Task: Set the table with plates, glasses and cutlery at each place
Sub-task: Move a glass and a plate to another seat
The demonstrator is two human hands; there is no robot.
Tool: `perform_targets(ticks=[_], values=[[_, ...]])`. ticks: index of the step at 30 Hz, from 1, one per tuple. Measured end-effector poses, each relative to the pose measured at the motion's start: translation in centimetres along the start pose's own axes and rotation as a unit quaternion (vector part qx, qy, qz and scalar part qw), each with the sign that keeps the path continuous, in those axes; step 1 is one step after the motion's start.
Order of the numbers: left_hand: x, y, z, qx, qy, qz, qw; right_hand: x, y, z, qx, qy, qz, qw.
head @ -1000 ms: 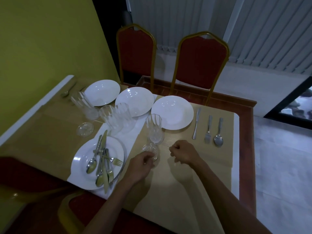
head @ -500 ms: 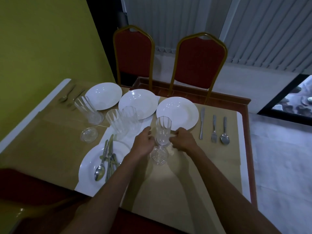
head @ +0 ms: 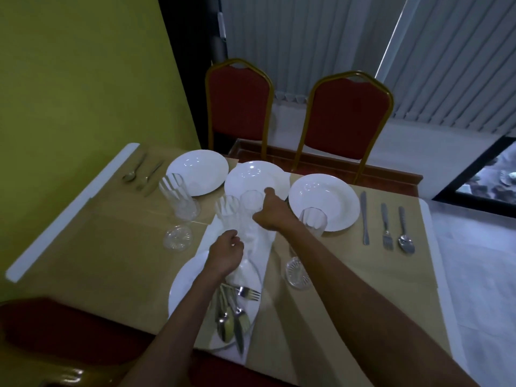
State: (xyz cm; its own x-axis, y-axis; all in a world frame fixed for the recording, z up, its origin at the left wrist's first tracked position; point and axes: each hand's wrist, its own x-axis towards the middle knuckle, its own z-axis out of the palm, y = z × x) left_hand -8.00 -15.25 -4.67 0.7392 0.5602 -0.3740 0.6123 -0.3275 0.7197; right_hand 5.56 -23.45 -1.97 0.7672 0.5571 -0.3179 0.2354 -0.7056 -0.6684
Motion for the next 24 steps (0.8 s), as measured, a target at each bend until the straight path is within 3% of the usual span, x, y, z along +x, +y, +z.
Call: perform_targets(ticks=[5, 9, 16, 19, 24], values=[[0.9, -1.2, -1.8, 0.012, -0.035, 0.032, 0.999, 4.0, -0.8, 1.5, -0.036, -0.013, -0.015, 0.999], [1.6, -2.4, -2.8, 0.022, -0.072, 0.043, 0.996, 3.4, -1.0, 1.8, -0.056, 0.022, -0.013, 0.998], [0.7, -1.8, -1.6, -0.007, -0.102, 0.070, 0.992, -7.5, -1.0, -1.5, -0.019, 0.149, 0.000, 0.989], [-0.7, -1.1, 1.1, -0.045, -0.156, 0.101, 0.982, -12.2, 0.4, -1.8, -0.004, 0.191, 0.041, 0.981], [-2.5, 0.5, 4.3, -0.020, -0.196, 0.131, 0.972, -14.3, 3.5, -1.0, 0.004, 0.235, 0.095, 0.967]])
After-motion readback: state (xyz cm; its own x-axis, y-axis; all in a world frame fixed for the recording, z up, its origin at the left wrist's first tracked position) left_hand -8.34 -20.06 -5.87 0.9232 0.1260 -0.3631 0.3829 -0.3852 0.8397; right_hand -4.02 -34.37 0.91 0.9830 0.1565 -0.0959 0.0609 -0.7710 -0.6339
